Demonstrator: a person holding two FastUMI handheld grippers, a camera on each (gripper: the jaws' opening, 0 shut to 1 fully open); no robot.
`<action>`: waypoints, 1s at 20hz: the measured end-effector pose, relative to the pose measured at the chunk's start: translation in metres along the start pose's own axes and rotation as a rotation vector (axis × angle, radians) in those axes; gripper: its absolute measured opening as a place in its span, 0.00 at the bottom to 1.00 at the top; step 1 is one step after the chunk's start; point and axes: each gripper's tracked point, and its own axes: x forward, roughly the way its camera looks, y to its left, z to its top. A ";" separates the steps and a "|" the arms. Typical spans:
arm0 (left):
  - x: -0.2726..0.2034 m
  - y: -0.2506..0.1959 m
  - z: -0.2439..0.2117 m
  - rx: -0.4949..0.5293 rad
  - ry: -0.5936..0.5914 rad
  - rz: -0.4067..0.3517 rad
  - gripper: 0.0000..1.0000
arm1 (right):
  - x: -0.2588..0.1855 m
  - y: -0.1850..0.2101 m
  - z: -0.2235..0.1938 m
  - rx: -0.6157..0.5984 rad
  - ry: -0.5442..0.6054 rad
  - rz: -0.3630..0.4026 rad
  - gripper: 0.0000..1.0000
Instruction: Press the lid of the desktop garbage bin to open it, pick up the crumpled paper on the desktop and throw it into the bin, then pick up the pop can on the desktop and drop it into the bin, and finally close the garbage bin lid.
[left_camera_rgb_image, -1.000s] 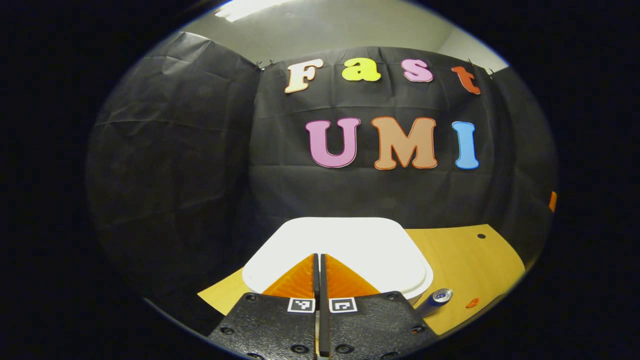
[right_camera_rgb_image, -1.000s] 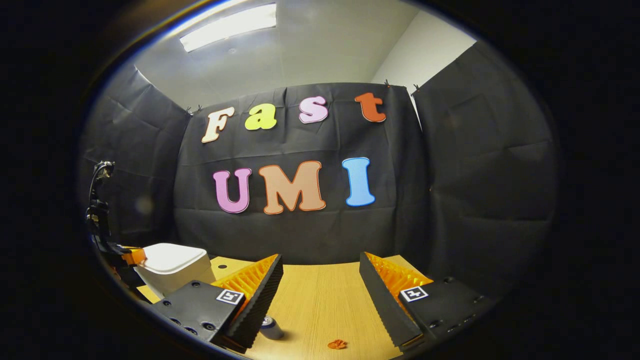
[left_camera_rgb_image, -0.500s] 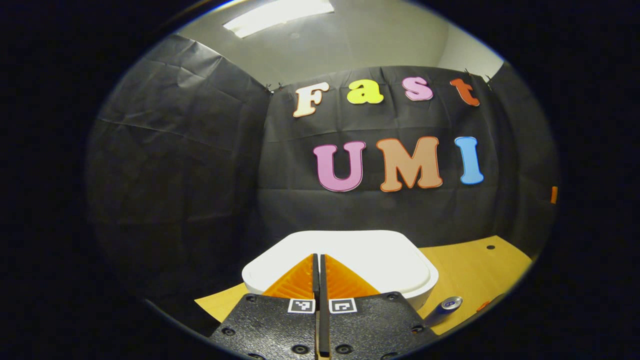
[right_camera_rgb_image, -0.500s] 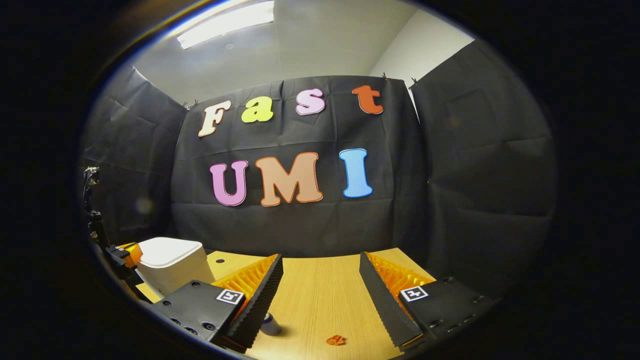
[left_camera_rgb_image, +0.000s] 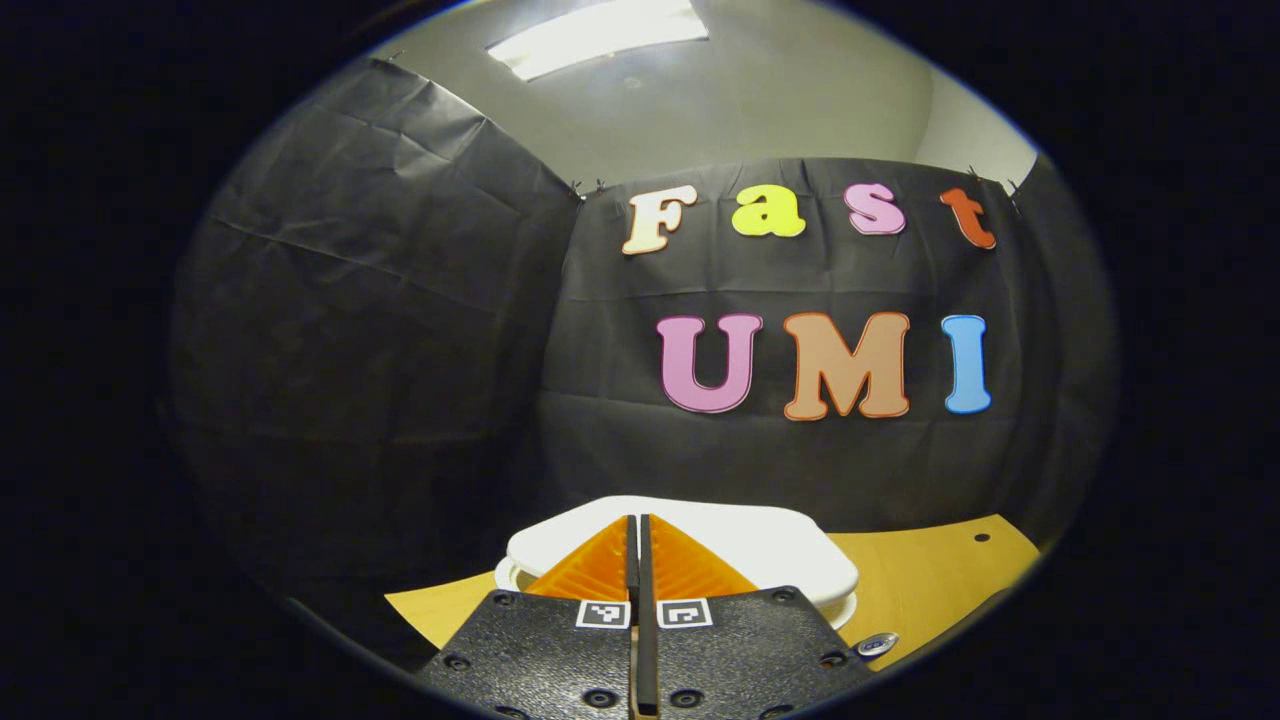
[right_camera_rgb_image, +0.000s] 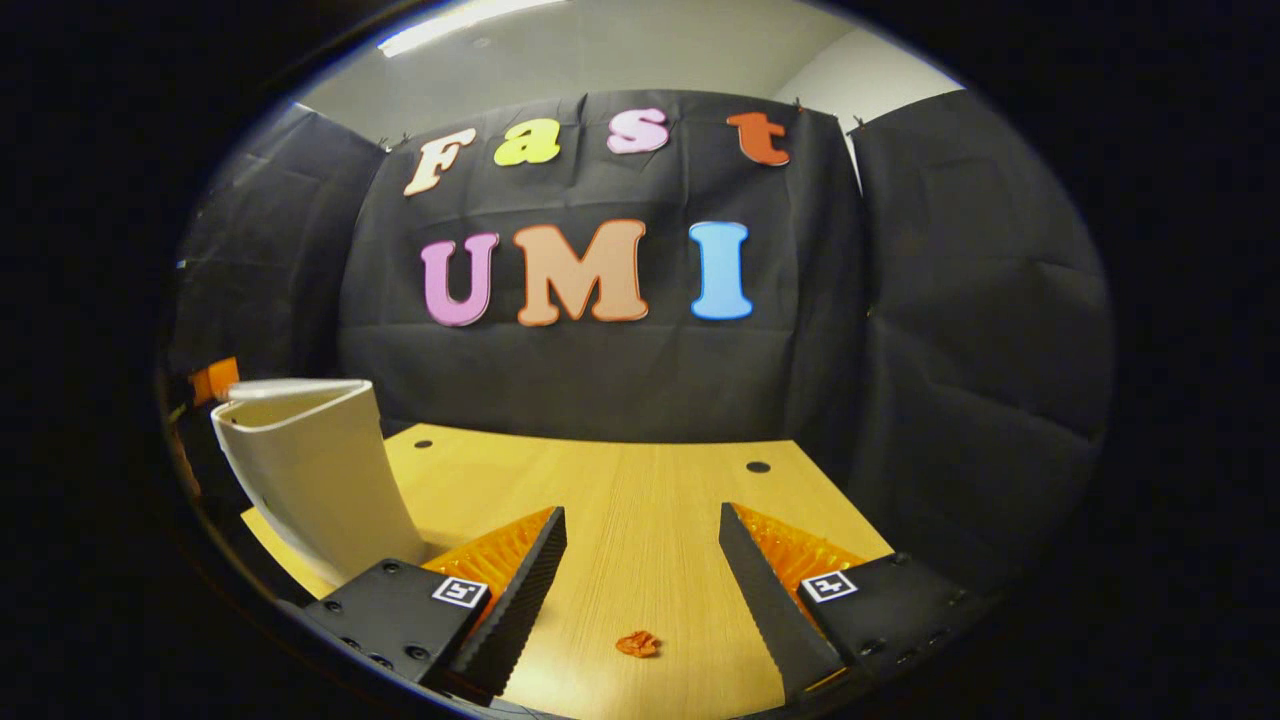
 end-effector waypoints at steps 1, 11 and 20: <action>-0.001 0.001 0.011 0.002 -0.021 -0.006 0.00 | 0.006 0.002 -0.014 -0.005 0.047 0.017 0.98; -0.036 0.053 0.039 0.033 -0.041 0.106 0.00 | 0.064 0.000 -0.134 0.054 0.467 0.074 0.89; -0.046 0.079 0.039 0.016 -0.023 0.203 0.00 | 0.081 0.006 -0.181 0.050 0.649 0.104 0.67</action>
